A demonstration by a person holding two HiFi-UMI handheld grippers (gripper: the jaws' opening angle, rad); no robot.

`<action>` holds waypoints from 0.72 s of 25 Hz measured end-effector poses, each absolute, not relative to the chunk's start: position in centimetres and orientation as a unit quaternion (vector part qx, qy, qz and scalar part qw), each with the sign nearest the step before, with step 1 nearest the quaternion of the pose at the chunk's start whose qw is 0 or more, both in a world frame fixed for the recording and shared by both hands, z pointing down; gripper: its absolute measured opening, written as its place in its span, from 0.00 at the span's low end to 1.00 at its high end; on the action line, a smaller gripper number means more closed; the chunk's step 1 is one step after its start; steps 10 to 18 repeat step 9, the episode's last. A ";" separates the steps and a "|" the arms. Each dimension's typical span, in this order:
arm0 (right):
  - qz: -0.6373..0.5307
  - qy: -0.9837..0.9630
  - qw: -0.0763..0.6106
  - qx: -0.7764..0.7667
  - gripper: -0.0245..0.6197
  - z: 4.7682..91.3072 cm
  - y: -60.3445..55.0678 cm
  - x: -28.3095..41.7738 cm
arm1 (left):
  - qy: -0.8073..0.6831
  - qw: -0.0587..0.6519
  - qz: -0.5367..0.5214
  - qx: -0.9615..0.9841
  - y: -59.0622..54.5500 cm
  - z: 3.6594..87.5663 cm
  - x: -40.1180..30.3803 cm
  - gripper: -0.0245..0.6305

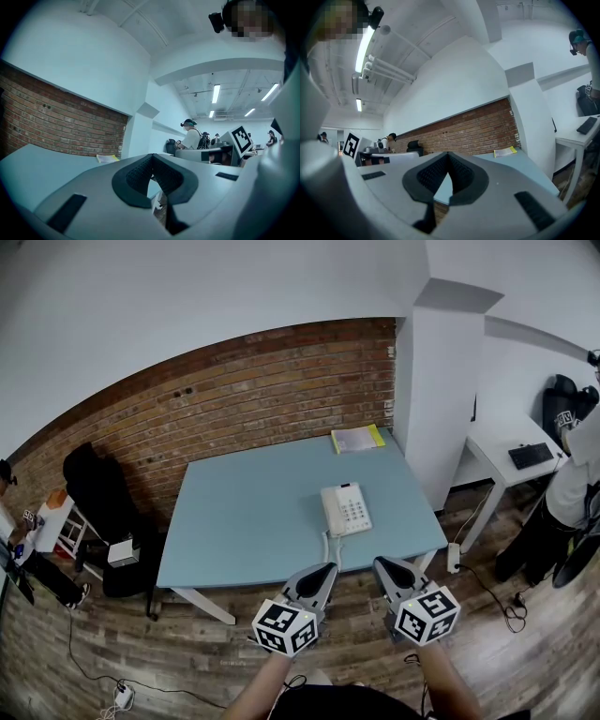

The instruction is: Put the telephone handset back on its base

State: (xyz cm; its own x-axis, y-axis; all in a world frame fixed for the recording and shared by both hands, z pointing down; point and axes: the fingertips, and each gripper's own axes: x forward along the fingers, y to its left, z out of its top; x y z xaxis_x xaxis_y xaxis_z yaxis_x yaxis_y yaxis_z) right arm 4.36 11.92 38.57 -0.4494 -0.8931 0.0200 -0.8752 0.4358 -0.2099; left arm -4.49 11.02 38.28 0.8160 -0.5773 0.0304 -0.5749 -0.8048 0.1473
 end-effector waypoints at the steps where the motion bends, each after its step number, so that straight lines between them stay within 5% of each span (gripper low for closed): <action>1: -0.095 0.846 0.047 -0.522 0.06 38.6 11.9 4.3 | -0.303 0.075 -0.008 0.950 11.0 38.3 -4.5 0.05; 18: -0.099 0.847 0.043 -0.521 0.06 38.7 11.5 4.1 | -0.304 0.078 -0.010 0.949 10.5 38.2 -4.5 0.05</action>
